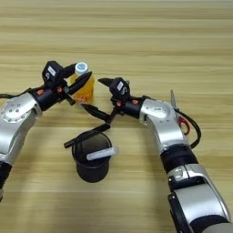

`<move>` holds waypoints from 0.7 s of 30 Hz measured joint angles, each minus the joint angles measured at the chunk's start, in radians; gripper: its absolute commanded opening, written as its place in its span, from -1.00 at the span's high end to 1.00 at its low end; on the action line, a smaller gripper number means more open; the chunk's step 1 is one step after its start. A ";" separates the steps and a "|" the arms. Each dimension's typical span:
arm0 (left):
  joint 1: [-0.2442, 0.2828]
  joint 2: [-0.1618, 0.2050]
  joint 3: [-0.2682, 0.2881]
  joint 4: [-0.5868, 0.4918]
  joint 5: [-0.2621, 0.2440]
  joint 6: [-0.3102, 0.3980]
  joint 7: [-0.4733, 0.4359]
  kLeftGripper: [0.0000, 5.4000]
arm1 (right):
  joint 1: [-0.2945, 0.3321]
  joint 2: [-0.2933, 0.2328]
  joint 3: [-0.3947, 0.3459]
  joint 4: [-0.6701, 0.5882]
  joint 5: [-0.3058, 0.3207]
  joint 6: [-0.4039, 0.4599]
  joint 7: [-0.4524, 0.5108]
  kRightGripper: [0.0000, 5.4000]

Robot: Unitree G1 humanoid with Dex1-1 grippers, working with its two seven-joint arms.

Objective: Move the objects on the table

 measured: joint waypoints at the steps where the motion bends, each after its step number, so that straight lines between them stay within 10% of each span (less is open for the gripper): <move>1: 0.000 -0.001 0.000 0.003 0.000 0.000 0.000 0.35 | -0.002 0.014 0.002 0.006 -0.006 0.000 -0.010 -1.00; 9: 0.000 -0.009 -0.002 0.004 0.000 0.000 0.000 0.35 | -0.038 0.073 0.018 0.049 -0.023 -0.018 -0.039 -1.00; 21: 0.000 -0.010 -0.002 0.004 0.000 -0.001 -0.003 0.35 | -0.059 0.084 0.012 0.100 -0.036 -0.039 -0.080 -0.41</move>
